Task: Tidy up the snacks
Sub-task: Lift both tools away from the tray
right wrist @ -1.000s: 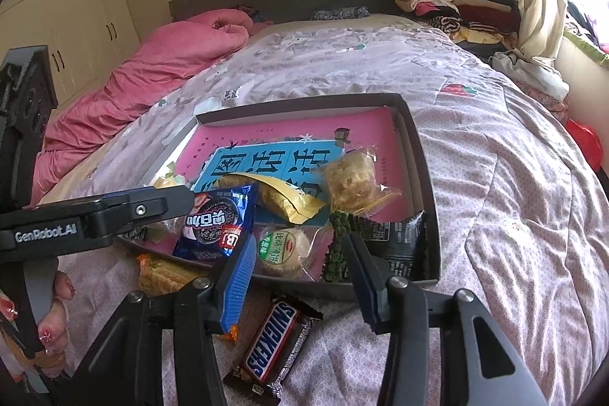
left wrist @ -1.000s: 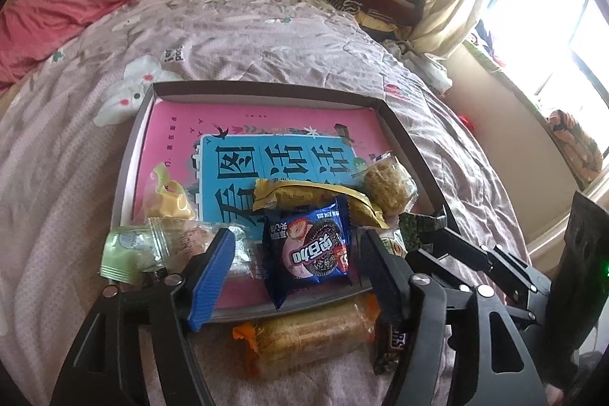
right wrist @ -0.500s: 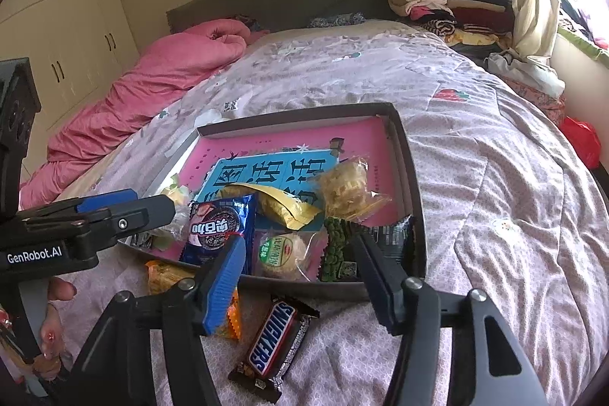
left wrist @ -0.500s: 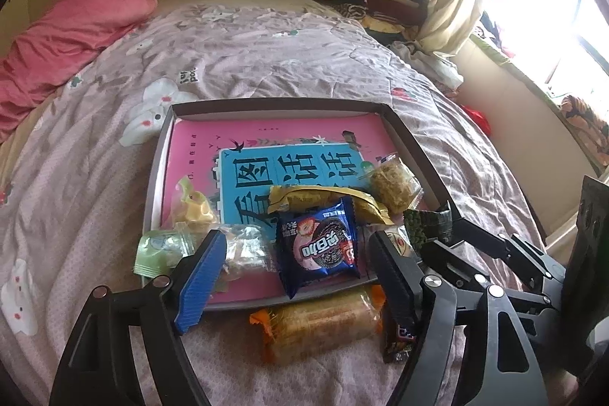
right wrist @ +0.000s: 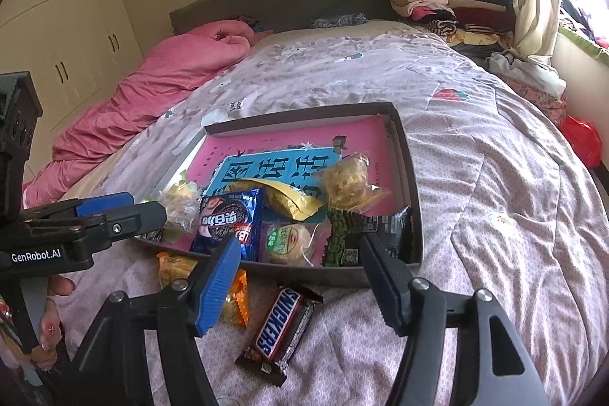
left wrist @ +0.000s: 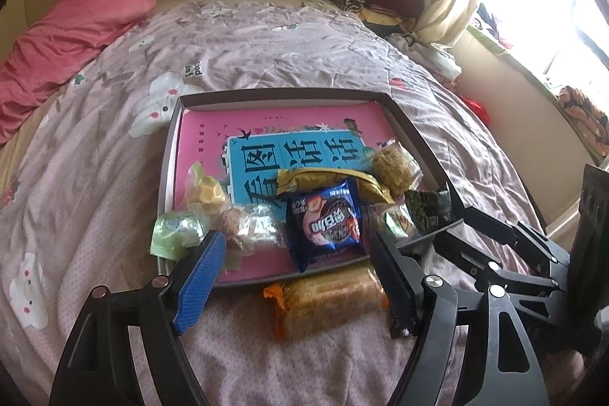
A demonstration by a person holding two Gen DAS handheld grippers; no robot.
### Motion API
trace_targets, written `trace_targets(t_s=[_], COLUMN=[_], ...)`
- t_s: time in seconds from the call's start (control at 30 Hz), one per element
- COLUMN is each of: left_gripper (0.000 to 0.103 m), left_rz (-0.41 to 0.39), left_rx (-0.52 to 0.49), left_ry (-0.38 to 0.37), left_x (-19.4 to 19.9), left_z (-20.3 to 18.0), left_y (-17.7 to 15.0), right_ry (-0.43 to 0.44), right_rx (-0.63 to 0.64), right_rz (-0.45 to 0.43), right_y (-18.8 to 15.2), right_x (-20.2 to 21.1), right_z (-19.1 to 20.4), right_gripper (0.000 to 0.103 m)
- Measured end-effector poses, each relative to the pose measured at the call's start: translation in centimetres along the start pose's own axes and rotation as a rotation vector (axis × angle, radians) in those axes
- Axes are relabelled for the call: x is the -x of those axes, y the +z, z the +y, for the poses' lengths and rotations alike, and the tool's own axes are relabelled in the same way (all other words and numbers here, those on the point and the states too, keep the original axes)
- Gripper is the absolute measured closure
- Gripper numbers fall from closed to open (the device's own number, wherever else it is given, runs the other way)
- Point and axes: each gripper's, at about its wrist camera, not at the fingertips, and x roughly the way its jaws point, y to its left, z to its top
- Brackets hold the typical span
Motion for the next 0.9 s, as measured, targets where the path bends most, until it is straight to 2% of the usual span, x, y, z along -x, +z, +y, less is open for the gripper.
trace_targets(t_s=[0.47, 0.9], left_gripper=[0.024, 0.024], left_rz=[0.057, 0.117], left_rx=[-0.046, 0.009], left_ry=[-0.007, -0.106], left_x=[0.2, -1.1], left_z=[1.4, 2.3], left_y=[-3.0, -4.4], right_ry=[0.010, 0.031], right_rx=[0.021, 0.025], right_rz=[0.027, 0.092], right_y=[-1.2, -3.1], right_x=[0.8, 1.1], right_z=[0.6, 1.0], right_gripper=[0.038, 0.037])
